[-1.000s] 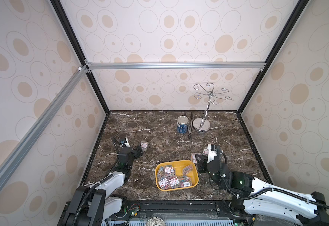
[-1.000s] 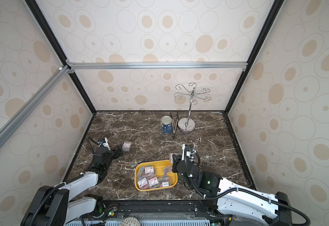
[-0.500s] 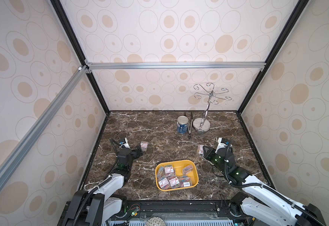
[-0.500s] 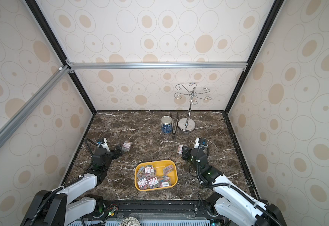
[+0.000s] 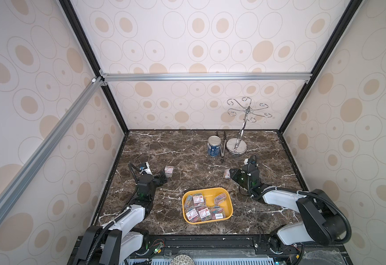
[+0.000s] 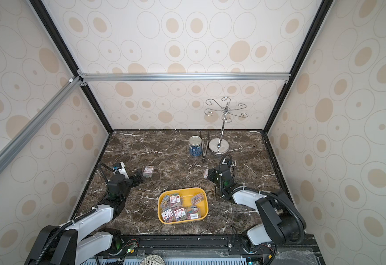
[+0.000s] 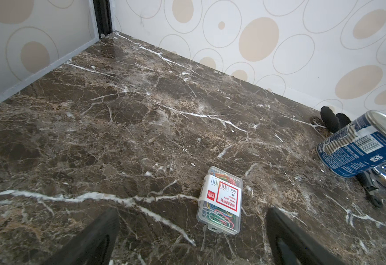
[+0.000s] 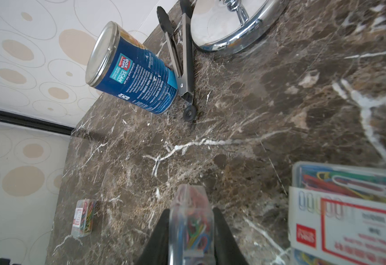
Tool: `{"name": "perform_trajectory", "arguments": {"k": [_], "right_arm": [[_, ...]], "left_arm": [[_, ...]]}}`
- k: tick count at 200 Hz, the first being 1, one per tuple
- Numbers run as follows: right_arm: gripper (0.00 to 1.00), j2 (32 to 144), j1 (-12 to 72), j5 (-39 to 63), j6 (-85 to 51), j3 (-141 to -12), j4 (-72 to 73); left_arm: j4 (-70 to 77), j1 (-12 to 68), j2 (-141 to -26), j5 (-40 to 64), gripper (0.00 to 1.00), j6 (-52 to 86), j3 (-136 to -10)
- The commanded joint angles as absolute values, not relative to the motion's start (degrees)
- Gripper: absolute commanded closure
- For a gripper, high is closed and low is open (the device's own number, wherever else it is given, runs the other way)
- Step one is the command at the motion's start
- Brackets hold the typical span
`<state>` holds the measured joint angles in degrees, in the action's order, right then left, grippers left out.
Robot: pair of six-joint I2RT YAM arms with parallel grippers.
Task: Take the paper clips out of the storage box
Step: Place the boxed paper clips at the center of the board.
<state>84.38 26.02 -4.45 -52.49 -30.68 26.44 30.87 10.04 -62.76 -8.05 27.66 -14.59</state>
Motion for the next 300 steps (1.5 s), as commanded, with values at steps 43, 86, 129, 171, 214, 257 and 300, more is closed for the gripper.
{"name": "perform_trajectory", "arguments": {"k": [43,86,129,171,214,257,300], "right_arm": [[0.71,92.0,23.4,-3.6,-51.3,-33.4,31.5],[0.36,89.4,23.0,-6.5,-47.8,-34.8,25.6],[0.21,78.5,23.2,-12.8,-43.3,-35.1,17.8],[0.19,71.3,29.5,-20.5,-41.0,-37.5,14.1],[0.19,75.4,42.6,-27.7,-30.9,-42.7,22.9],[0.19,87.3,48.9,-26.8,-18.3,-53.1,31.0],[0.19,104.2,50.3,-24.5,-7.8,-69.6,32.6]], "left_arm": [[32.0,10.2,-62.2,-8.9,0.0,28.3,-14.5],[32.0,10.2,-62.3,-8.9,0.0,28.3,-14.6],[32.1,10.3,-62.2,-9.1,0.0,28.5,-14.4],[31.9,10.3,-62.5,-9.5,0.0,28.6,-14.7],[30.8,10.3,-62.7,-10.1,0.0,29.1,-15.1],[12.6,10.3,-53.7,-3.8,0.01,36.8,-15.2],[-1.8,10.3,-34.3,-1.7,0.0,38.3,-15.0]]}}
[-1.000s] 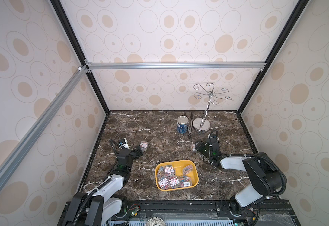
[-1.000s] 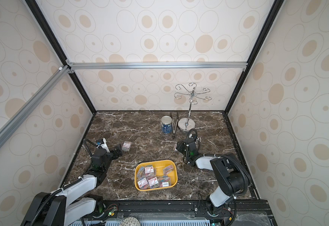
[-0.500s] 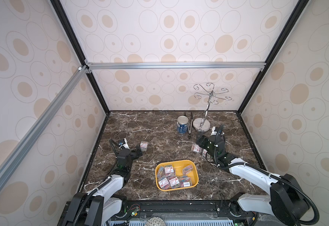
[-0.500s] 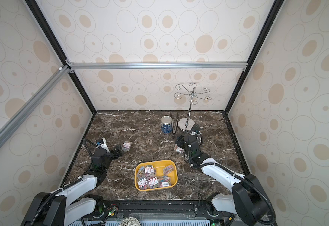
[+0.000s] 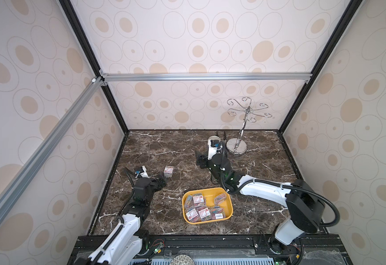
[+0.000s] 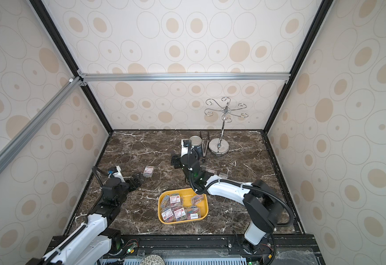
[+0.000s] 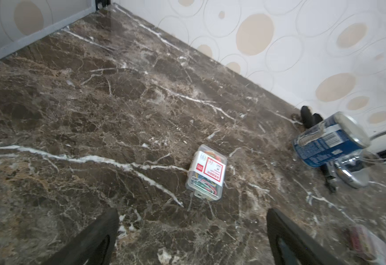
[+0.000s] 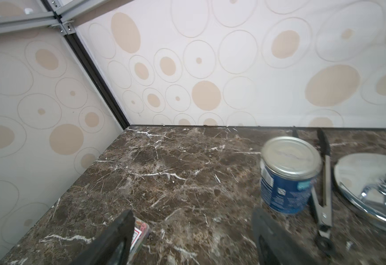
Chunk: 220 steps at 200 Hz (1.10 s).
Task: Take the paper clips out of the storage box
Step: Place the boxed paper clips at the center of the board, then pick up the boxed paper clips from the storage box.
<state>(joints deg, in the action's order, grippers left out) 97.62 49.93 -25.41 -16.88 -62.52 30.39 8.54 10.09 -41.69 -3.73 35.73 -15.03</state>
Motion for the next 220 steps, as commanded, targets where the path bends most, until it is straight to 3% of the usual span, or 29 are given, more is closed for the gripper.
{"name": "perform_trajectory", "arguments": {"k": [1,38,90,129,169,195,220], "right_arm": [[0.19,104.6,50.3,-24.5,-7.6,-69.8,32.6],[0.18,111.5,50.6,-19.7,-1.8,-76.5,35.3],[0.17,117.4,53.2,-26.3,4.9,-86.1,24.8],[0.17,114.3,54.1,-27.6,3.9,-83.4,23.6],[0.16,107.6,53.8,-29.6,0.7,-77.3,28.3],[0.15,104.7,52.6,-29.9,-3.2,-76.2,26.0],[0.16,102.5,50.6,-29.2,-7.3,-76.1,21.6]], "left_arm": [[-2.1,10.3,-34.0,-1.8,0.0,38.4,-15.0],[-7.5,10.1,-29.9,-5.4,0.0,37.5,-15.8],[-6.5,10.1,-31.4,-1.6,0.0,37.8,-16.0],[-5.0,10.1,-32.2,2.8,0.0,37.9,-16.5],[2.5,10.9,-35.3,16.0,0.0,34.7,-15.6],[3.8,14.8,-35.8,15.9,0.0,33.6,-16.3],[3.5,20.4,-35.9,14.6,0.09,32.1,-17.6]]}}
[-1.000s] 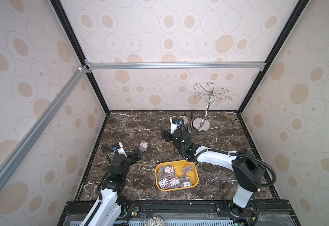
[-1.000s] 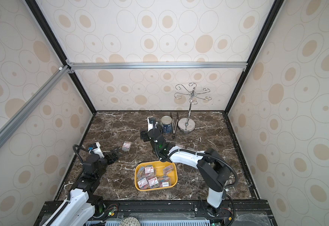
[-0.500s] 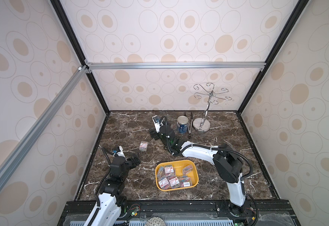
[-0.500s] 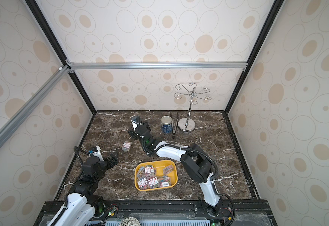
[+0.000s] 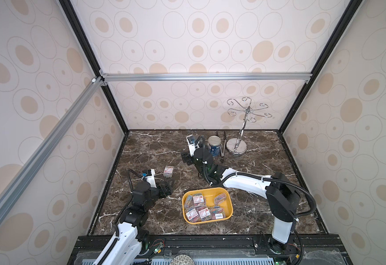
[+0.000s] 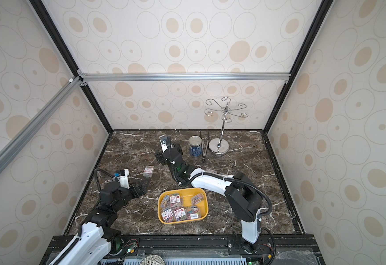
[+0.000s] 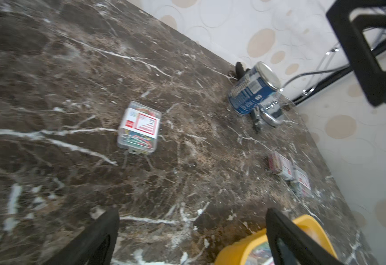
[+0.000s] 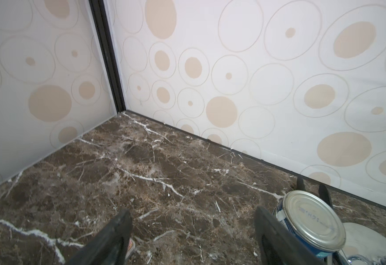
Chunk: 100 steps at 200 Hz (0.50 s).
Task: Take the paper clips out of the storage box
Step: Pick up the boxed paper clips from the storage box.
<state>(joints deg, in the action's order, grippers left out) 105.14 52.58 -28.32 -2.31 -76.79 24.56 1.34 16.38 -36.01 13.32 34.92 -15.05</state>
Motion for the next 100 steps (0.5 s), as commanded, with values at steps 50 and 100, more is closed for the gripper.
{"name": "perform_trajectory", "arguments": {"k": [50,100], "right_arm": [[0.17,98.8,48.7,-28.0,-10.4,-72.6,21.9],[0.17,95.8,47.4,-28.7,-12.7,-71.0,18.9]], "left_arm": [[1.8,32.9,-41.2,9.6,0.19,31.1,-21.4],[-8.4,42.3,-50.2,-3.8,0.18,42.1,-34.1]]}}
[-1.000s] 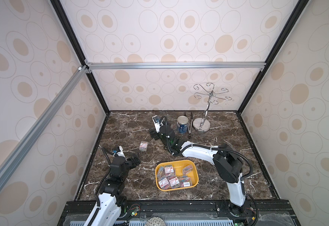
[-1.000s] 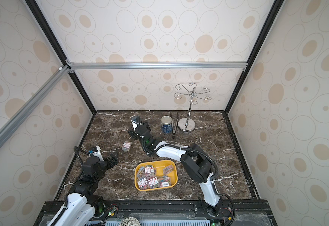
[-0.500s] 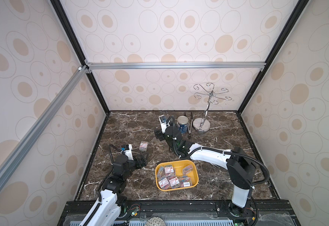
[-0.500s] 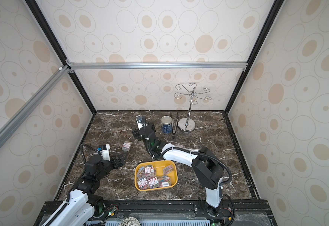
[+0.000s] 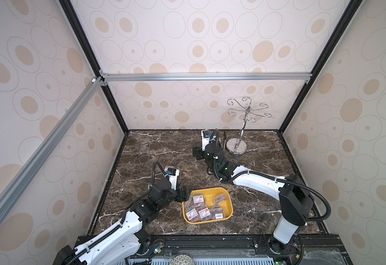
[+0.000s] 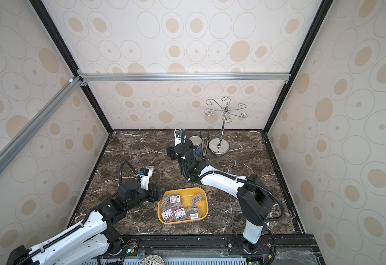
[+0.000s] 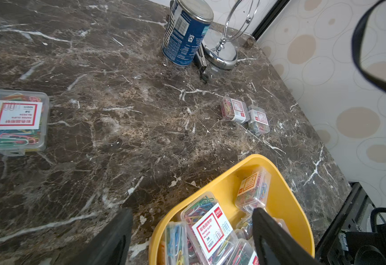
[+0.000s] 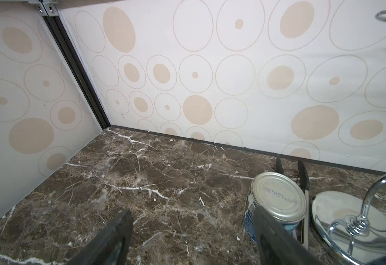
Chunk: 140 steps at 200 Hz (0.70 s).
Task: Take the paper clips out of the storage box
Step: Pick up the boxed paper clips from the storage box.
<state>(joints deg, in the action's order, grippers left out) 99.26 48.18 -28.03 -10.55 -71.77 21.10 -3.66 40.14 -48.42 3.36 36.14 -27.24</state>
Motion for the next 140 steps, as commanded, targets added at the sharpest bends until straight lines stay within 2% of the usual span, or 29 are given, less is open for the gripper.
{"name": "perform_trajectory", "arguments": {"k": [1,43,85,140], "right_arm": [[0.17,95.7,47.4,-28.8,-12.7,-70.9,18.8],[0.17,86.5,45.3,-28.8,-13.4,-64.0,14.6],[0.16,73.9,41.0,-32.8,-14.7,-55.5,7.3],[0.16,63.1,38.9,-44.4,-13.3,-40.1,4.3]], "left_arm": [[-8.4,42.4,-50.3,-3.9,0.18,42.2,-34.2],[-13.4,47.8,-56.8,-3.4,0.19,46.2,-38.1],[-13.2,55.3,-59.5,-9.4,0.24,50.5,-38.1],[-15.2,61.3,-67.6,-13.5,0.28,52.8,-41.1]]}}
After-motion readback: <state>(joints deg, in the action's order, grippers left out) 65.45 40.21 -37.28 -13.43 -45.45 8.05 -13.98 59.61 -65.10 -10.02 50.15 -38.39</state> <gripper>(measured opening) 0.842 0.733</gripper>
